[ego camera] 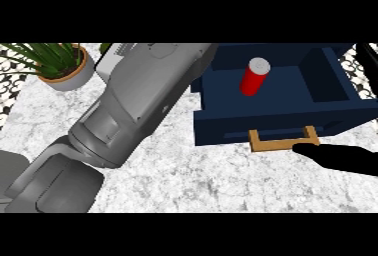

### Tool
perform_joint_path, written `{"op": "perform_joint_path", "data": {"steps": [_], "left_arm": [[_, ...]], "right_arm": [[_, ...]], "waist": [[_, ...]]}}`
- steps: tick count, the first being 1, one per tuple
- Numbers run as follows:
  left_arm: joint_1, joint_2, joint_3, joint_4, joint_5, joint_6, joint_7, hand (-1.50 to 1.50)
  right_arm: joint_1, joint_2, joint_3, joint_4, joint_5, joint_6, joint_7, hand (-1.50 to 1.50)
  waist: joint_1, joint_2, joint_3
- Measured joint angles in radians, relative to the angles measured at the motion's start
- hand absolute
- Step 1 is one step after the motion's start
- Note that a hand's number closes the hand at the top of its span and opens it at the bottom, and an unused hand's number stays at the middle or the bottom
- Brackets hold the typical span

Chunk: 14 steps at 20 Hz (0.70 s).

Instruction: Pick up the can, place it into the drawer and close the drawer

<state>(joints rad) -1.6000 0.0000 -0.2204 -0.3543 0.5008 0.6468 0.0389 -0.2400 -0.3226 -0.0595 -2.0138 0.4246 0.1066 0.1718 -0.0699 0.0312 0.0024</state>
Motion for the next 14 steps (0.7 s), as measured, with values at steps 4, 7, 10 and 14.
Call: {"op": "perform_joint_path", "data": {"steps": [4,7,10,14], "left_arm": [[-0.02,0.005,-0.002,0.023,0.001,-0.005,-0.008,-1.5],[-0.033,0.003,-0.005,0.041,-0.005,-0.008,-0.01,-1.5],[-0.035,0.003,0.0,0.051,-0.008,-0.024,-0.015,-1.5],[-0.035,0.01,0.019,0.047,-0.006,-0.038,-0.013,-1.5]], "right_arm": [[-0.047,-0.007,0.061,0.112,0.121,-0.032,-0.04,-1.5],[-0.08,-0.002,0.114,0.213,0.215,-0.064,-0.069,-1.5],[-0.124,0.012,0.157,0.329,0.308,-0.111,-0.09,-1.5],[-0.191,0.038,0.194,0.49,0.412,-0.182,-0.118,-1.5]], "waist": [[0.023,-0.006,0.0],[0.036,-0.008,-0.001],[0.05,-0.01,-0.001],[0.065,-0.014,-0.001]]}}
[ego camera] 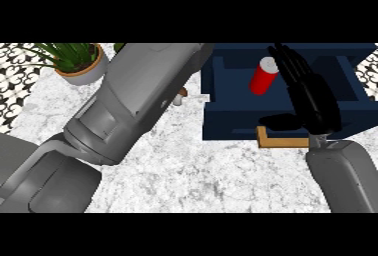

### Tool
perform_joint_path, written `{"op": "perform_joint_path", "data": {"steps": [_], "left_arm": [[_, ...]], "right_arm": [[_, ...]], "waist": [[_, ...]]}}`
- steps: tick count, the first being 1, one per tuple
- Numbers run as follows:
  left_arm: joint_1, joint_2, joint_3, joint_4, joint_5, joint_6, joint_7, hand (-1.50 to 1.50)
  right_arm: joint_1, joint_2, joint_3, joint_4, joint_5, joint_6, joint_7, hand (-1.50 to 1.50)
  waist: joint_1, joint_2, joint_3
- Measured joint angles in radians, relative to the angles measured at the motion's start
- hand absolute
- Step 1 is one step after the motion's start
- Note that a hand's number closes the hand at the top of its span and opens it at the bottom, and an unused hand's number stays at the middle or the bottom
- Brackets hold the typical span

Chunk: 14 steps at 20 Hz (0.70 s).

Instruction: Pick up the can, place it into the drawer and close the drawer

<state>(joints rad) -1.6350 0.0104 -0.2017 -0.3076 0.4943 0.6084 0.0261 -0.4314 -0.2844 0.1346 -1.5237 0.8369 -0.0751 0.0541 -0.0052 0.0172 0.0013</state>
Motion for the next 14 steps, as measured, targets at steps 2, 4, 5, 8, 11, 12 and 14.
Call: {"op": "perform_joint_path", "data": {"steps": [2,4,5,8,11,12,14], "left_arm": [[0.005,0.012,0.003,-0.007,-0.002,-0.012,0.007,-1.5],[0.016,0.03,0.008,-0.01,-0.007,-0.022,0.002,-1.5],[0.022,0.035,0.008,-0.019,-0.01,-0.022,0.008,-1.5],[0.027,0.055,0.007,-0.034,-0.021,-0.026,0.03,-1.5],[0.055,0.062,0.001,-0.062,-0.031,-0.023,0.04,-1.5],[0.062,0.065,0.0,-0.073,-0.033,-0.025,0.042,-1.5],[0.076,0.08,-0.004,-0.096,-0.038,-0.031,0.061,-1.5]], "right_arm": [[-0.031,0.016,0.005,0.099,0.039,-0.053,-0.03,-1.5],[-0.069,0.035,0.003,0.191,0.066,-0.101,-0.056,-1.5],[-0.095,0.043,0.001,0.237,0.081,-0.118,-0.059,-1.5],[-0.158,0.064,-0.015,0.377,0.117,-0.189,-0.085,-1.5],[-0.219,0.084,-0.04,0.517,0.155,-0.283,-0.101,-1.5],[-0.253,0.084,-0.054,0.562,0.163,-0.303,-0.099,-1.5],[-0.302,0.101,-0.069,0.634,0.187,-0.359,-0.088,-1.5]], "waist": [[0.01,-0.002,0.0],[0.014,-0.002,0.0],[0.019,-0.004,0.0],[0.026,-0.006,0.0],[0.039,-0.008,-0.001],[0.044,-0.007,0.0],[0.051,-0.009,-0.001]]}}
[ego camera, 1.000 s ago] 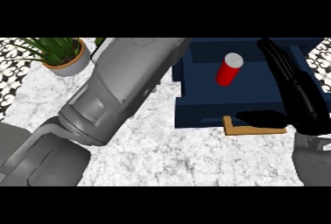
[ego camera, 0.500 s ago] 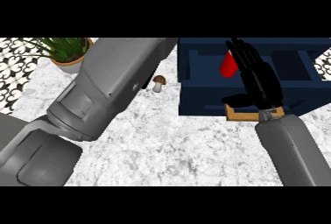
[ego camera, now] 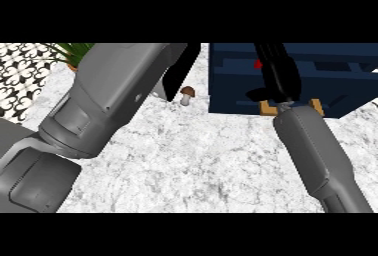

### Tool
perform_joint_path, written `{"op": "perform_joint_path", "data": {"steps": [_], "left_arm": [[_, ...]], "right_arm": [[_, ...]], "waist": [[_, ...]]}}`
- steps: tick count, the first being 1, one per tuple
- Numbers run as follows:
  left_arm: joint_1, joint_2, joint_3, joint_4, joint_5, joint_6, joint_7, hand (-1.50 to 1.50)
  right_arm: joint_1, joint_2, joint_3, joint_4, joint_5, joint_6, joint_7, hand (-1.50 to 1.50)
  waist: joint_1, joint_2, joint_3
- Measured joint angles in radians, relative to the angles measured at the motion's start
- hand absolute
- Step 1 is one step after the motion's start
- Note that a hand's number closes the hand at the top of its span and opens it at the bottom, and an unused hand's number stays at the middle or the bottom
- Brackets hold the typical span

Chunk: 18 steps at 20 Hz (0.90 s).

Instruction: Pick up the can, place it into the drawer and close the drawer

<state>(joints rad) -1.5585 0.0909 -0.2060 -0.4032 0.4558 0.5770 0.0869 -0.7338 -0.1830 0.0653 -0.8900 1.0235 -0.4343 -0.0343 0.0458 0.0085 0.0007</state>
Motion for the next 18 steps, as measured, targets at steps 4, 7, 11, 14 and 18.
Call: {"op": "perform_joint_path", "data": {"steps": [4,7,11,14,18], "left_arm": [[0.045,0.035,-0.006,-0.041,-0.008,-0.023,0.025,-1.5],[0.077,0.065,-0.011,-0.081,-0.014,-0.039,0.047,-1.5],[0.113,0.089,-0.018,-0.137,-0.021,-0.049,0.071,-1.5],[0.142,0.115,-0.024,-0.19,-0.023,-0.061,0.098,-1.5],[0.187,0.133,-0.033,-0.254,-0.024,-0.07,0.121,-1.5]], "right_arm": [[-0.096,0.01,-0.038,0.147,0.027,-0.098,-0.005,-1.5],[-0.169,0.013,-0.063,0.244,0.039,-0.147,-0.008,-1.5],[-0.258,0.011,-0.087,0.358,0.054,-0.192,-0.015,-1.5],[-0.303,0.001,-0.102,0.424,0.059,-0.204,-0.02,-1.5],[-0.354,-0.005,-0.117,0.492,0.06,-0.209,-0.034,-1.5]], "waist": [[0.014,0.002,0.0],[0.021,0.002,0.0],[0.033,0.005,0.0],[0.048,0.006,0.001],[0.056,0.011,0.003]]}}
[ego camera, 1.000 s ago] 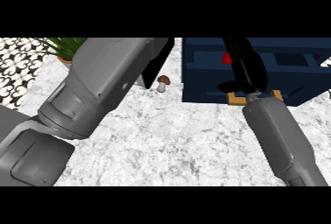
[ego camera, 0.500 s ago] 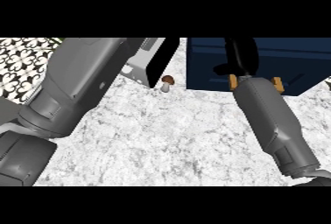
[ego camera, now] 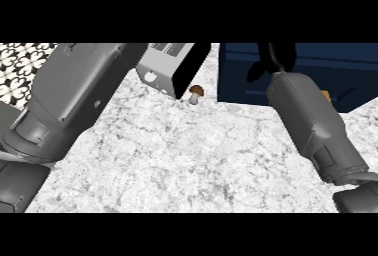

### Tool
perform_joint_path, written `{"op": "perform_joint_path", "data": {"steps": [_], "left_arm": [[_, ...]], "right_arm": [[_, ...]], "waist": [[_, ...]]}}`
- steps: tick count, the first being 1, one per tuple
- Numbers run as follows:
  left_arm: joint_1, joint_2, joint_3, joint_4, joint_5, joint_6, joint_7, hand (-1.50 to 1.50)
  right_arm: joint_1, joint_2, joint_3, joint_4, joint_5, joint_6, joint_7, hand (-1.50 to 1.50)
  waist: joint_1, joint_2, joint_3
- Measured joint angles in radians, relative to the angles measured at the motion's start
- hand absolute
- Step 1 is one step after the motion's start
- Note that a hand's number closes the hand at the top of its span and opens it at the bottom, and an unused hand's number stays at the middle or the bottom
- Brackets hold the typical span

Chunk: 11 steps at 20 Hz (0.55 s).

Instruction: Pick up the can, place it into the drawer and close the drawer

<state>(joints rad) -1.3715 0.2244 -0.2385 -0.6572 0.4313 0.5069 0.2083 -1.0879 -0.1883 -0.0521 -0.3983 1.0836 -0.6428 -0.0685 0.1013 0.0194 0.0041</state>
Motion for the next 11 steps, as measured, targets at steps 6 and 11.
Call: {"op": "perform_joint_path", "data": {"steps": [6,11], "left_arm": [[0.052,0.028,-0.015,-0.088,-0.007,-0.007,0.034,-1.5],[0.113,0.06,-0.013,-0.151,-0.004,-0.026,0.033,-1.5]], "right_arm": [[-0.047,-0.004,-0.034,0.061,-0.025,0.016,-0.049,-1.5],[-0.062,-0.001,-0.074,0.078,-0.063,0.024,-0.13,-1.5]], "waist": [[0.005,0.007,0.003],[0.0,0.013,0.005]]}}
